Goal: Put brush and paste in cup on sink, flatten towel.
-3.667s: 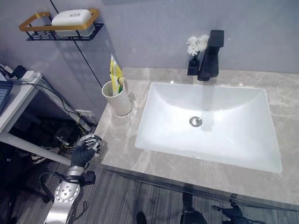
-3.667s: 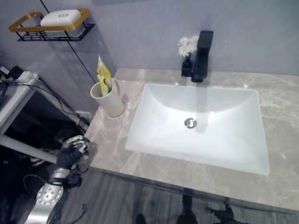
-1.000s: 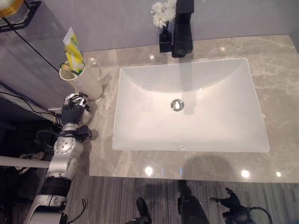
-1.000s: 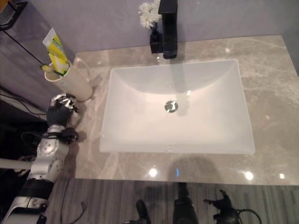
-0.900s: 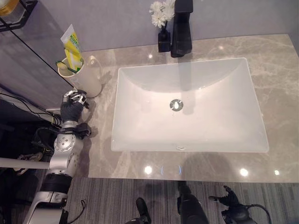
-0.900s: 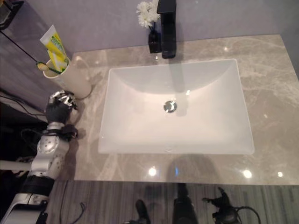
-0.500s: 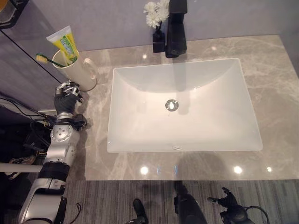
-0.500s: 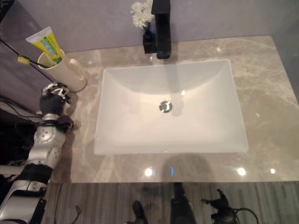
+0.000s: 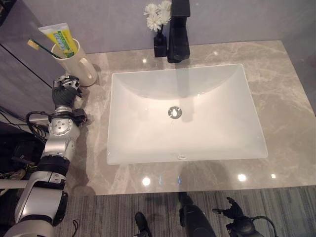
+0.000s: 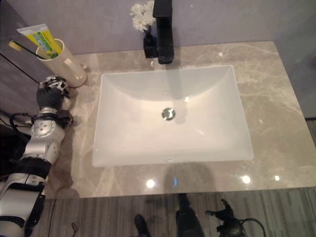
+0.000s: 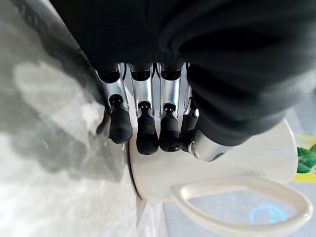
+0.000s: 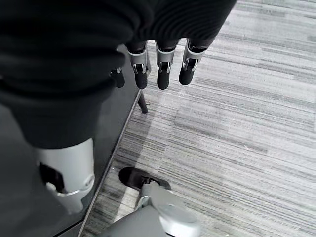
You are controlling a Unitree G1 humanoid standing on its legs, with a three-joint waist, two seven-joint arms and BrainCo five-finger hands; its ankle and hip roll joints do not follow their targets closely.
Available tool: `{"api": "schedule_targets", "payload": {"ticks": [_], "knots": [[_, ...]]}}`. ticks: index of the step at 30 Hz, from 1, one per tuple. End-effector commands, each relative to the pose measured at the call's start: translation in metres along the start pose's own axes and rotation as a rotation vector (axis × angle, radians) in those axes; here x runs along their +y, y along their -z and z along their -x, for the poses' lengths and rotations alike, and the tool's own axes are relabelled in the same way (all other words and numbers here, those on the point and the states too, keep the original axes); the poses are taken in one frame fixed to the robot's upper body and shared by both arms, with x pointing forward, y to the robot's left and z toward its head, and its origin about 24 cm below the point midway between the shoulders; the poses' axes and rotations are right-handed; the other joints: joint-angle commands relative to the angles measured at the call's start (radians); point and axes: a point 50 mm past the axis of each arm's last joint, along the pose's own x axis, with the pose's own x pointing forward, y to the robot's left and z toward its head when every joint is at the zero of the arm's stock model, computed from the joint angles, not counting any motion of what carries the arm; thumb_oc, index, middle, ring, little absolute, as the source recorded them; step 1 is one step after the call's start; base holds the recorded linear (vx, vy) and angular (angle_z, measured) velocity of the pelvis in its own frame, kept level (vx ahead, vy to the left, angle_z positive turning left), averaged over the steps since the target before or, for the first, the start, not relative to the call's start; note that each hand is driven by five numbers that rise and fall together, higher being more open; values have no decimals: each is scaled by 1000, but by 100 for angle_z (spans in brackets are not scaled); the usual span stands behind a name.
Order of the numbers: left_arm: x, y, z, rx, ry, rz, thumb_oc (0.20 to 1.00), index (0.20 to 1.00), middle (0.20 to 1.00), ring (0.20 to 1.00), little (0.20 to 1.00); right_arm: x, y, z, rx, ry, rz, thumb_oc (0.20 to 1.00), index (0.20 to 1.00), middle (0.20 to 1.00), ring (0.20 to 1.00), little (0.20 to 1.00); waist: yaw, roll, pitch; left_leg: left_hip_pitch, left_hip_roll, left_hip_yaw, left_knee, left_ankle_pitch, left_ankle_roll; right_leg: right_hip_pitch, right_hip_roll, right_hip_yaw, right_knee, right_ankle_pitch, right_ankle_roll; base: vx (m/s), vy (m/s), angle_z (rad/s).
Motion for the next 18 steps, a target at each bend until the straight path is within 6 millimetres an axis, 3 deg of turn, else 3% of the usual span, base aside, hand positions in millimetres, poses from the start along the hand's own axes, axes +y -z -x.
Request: {"api": "schedule_targets", "payload": {"ticks": [1, 12, 15, 18], "knots": [[10, -37, -22, -112, -21, -102, 200, 200, 200, 200, 200, -10, -5, -3, -20, 31, -3, 1000, 1000, 1000, 1000, 1000, -14, 4, 17, 57, -13, 26, 11, 53, -45, 49, -10, 54, 0, -66, 93, 0, 0, 0], [-9, -62, -38, -168, 9, -151, 200, 200, 200, 200, 200, -3, -6, -2, -24, 13, -29, 1000, 1000, 1000, 1000, 1000, -29, -8, 15, 44, -5, 32, 11, 53, -50, 35, -7, 48, 0, -58, 97, 2, -1, 1], [-2, -57, -37, -156, -6, -185, 200, 200, 200, 200, 200, -1, -1, -1, -10, 16, -47, 1000, 1000, 1000, 1000, 1000, -31, -7, 18, 44, -2, 34, 11, 55, -53, 31, -6, 47, 0, -58, 96, 0, 0, 0], [11, -54, -36, -140, -44, -230, 200, 200, 200, 200, 200, -1, -10, 0, -65, 2, 16, 1000, 1000, 1000, 1000, 1000, -30, -5, 26, 36, -1, 29, 11, 62, -56, 27, -8, 43, 0, -58, 96, 0, 0, 0]]}}
